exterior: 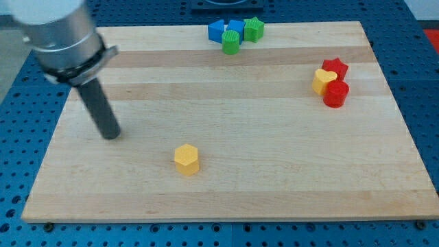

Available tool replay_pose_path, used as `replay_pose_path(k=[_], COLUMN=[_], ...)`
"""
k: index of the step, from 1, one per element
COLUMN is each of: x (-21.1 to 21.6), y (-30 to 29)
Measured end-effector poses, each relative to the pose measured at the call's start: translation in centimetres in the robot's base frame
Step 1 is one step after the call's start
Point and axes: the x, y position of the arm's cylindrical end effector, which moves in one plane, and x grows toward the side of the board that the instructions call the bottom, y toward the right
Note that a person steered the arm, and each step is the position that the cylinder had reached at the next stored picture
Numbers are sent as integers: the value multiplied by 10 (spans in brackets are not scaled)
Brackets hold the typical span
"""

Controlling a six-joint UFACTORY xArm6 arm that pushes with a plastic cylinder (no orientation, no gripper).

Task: Slide the hexagon diagonal to the bottom left of the yellow heart

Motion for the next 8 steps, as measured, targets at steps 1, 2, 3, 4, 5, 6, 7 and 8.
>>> replay_pose_path(k=[1,2,3,4,5,6,7,8], x=[65,60,26,6,13,37,60,38], y=[69,104,104,123,111,89,128,174])
